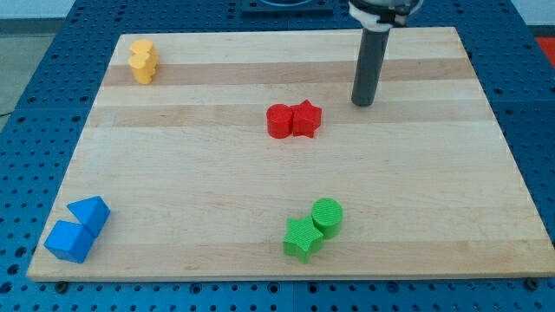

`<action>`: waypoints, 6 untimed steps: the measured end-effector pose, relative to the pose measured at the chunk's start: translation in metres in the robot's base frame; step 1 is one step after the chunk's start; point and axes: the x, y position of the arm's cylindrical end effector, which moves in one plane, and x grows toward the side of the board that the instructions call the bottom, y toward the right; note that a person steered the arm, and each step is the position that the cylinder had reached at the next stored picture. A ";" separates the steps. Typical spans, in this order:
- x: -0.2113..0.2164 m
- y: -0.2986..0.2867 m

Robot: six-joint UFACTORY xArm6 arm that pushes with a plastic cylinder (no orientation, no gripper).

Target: Place your arm near to the red circle

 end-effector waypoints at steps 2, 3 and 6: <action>0.027 -0.039; 0.034 0.004; -0.043 -0.161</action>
